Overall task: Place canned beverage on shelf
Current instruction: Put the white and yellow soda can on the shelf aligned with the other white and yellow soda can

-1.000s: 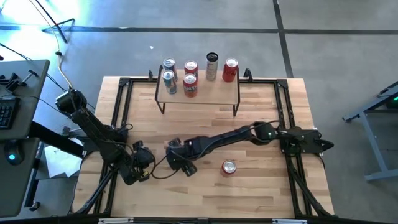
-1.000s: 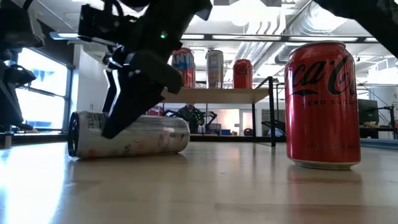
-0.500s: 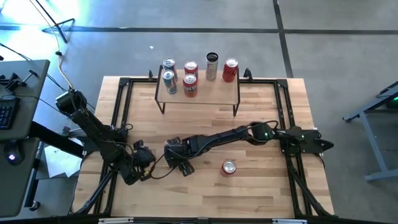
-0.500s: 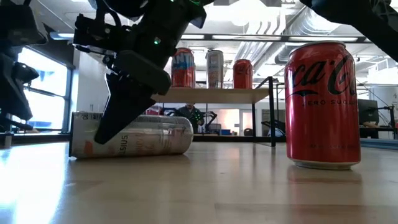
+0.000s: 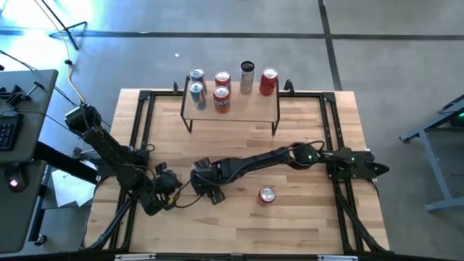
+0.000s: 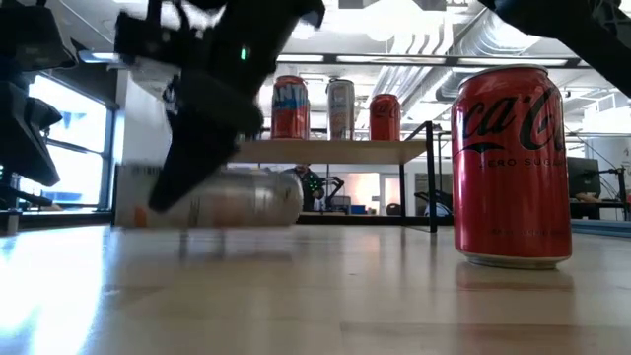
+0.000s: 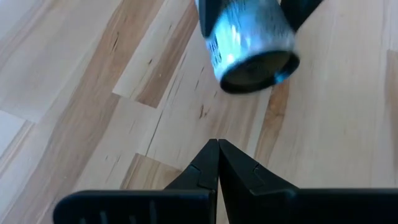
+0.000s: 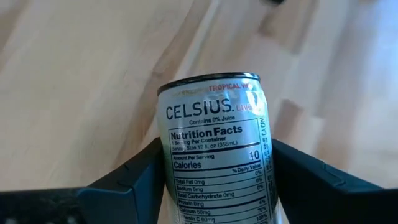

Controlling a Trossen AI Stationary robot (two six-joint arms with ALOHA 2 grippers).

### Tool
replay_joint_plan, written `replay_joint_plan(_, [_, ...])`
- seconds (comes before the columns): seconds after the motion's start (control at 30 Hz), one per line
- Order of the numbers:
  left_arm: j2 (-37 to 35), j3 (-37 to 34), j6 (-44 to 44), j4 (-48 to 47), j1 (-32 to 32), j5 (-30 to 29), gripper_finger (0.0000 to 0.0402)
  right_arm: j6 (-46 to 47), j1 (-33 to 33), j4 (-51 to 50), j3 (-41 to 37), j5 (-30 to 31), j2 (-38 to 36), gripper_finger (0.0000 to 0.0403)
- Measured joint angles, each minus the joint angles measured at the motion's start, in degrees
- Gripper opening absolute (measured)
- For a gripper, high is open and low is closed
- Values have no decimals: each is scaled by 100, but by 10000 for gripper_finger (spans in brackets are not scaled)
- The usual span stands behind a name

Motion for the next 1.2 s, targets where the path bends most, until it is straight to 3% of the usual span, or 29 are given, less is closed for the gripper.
replay_joint_plan(0.27, [0,4,-19,-9,-60,-31,0,175,-16,-25,-141,256,-1038,235])
replay_joint_plan(0.4, [0,4,-214,-6,-283,-171,0,215,-11,0,-618,354,-1421,235])
replay_joint_plan(0.5, [0,4,-350,-11,-453,-312,0,168,-4,621,-1347,375,-2012,235])
replay_joint_plan(0.73, [0,4,-496,22,-585,-452,0,-9,-5,3171,-4449,726,-3914,235])
replay_joint_plan(0.97, [0,4,-287,276,-579,-607,0,-433,-606,7354,-7695,1100,-6117,235])
replay_joint_plan(1.07, [0,4,-160,380,-504,-610,0,-255,-1305,8952,-8680,665,-6657,235])
replay_joint_plan(1.2, [-1,4,-51,492,-393,-617,0,565,-2447,10391,-9419,-625,-6752,235])
